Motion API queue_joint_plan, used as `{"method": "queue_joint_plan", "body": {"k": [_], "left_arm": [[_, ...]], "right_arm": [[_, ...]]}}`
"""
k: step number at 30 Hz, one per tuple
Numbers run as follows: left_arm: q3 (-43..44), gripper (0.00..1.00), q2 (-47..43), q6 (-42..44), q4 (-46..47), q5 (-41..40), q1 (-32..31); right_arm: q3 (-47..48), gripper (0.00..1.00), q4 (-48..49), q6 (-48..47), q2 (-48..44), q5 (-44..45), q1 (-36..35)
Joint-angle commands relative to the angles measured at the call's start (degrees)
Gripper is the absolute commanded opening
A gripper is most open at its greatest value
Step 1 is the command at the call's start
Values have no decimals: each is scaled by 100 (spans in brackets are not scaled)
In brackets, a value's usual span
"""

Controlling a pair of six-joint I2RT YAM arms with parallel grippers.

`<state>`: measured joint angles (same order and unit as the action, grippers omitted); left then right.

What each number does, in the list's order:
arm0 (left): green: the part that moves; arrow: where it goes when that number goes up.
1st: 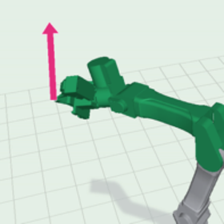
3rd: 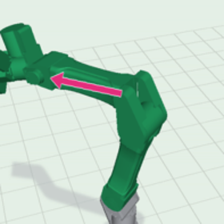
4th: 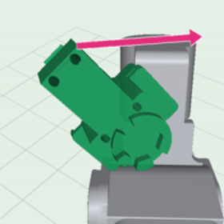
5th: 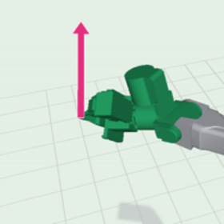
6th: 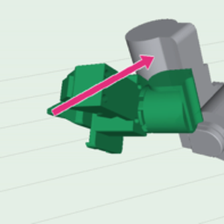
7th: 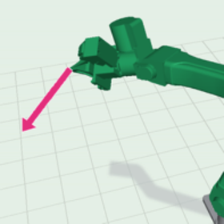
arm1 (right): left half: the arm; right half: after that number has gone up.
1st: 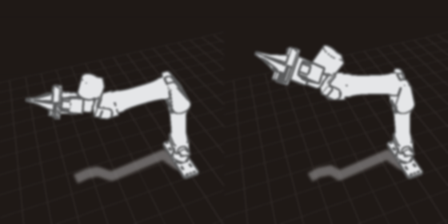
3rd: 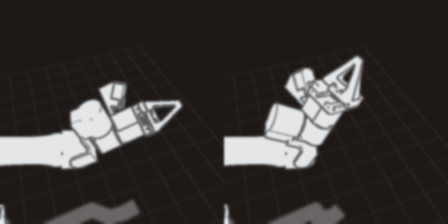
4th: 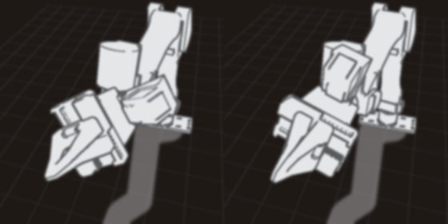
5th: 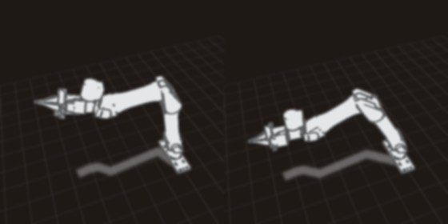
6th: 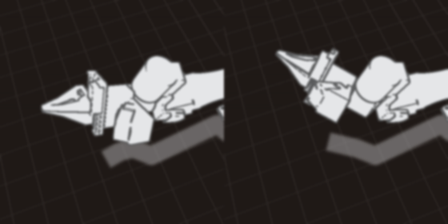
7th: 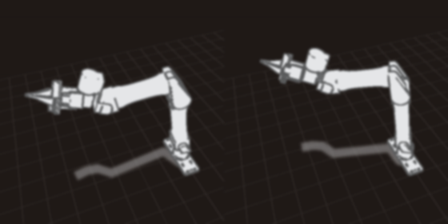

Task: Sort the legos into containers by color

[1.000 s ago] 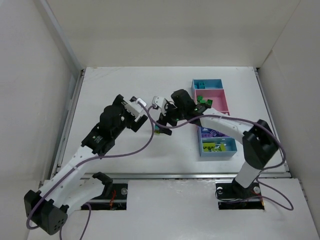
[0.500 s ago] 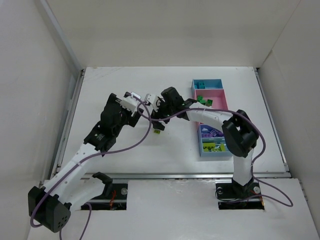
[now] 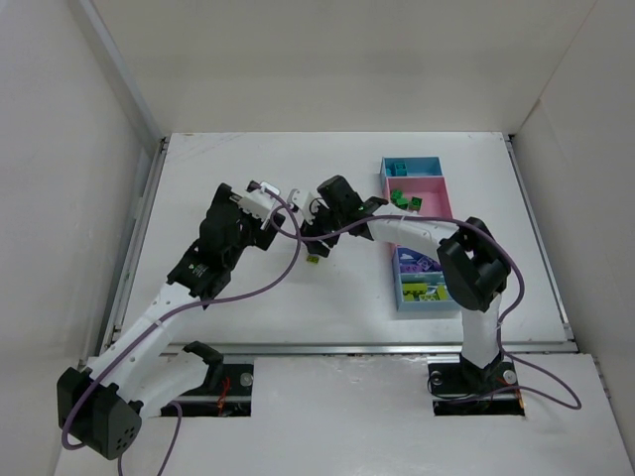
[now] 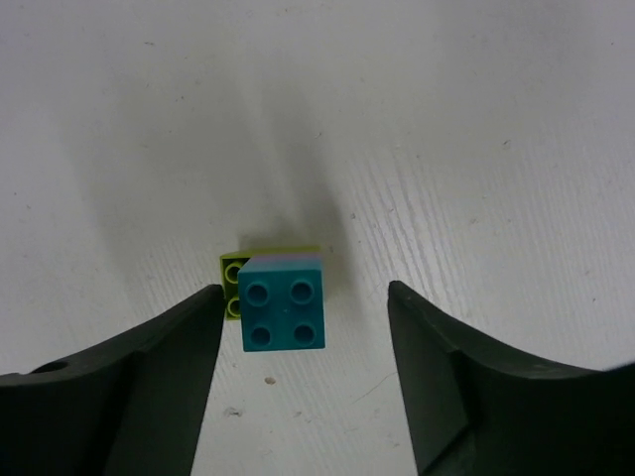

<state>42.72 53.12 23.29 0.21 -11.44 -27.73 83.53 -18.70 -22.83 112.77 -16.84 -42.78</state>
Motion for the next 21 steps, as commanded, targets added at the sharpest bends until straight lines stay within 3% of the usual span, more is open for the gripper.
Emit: {"method": "queue_joint_plan", "body": {"k": [1, 5, 9, 11, 12, 15, 19, 21], "left_arm": [[87, 100, -48, 88, 243, 46, 22], [87, 100, -48, 141, 243, 46, 22], [87, 100, 5, 141, 243, 98, 22], [87, 100, 5, 141, 243, 160, 22], [87, 100, 5, 141, 243, 221, 22], [87, 100, 5, 342, 190, 422, 22], [87, 100, -47, 773, -169, 1088, 22], [87, 99, -48, 957, -449, 1476, 22]], "right_arm": [[102, 72, -19, 7, -10, 49, -37], [-29, 80, -20, 7, -10, -91, -37], [-100, 76, 33, 59, -10, -91, -37], [-100, 66, 147, 129, 43, -91, -37], [-39, 49, 147, 208, 43, -91, -37], [32, 25, 314, 445, 43, -345, 33], [146, 7, 376, 911, -150, -706, 296], [146, 7, 559, 1139, -377, -943, 551]]}}
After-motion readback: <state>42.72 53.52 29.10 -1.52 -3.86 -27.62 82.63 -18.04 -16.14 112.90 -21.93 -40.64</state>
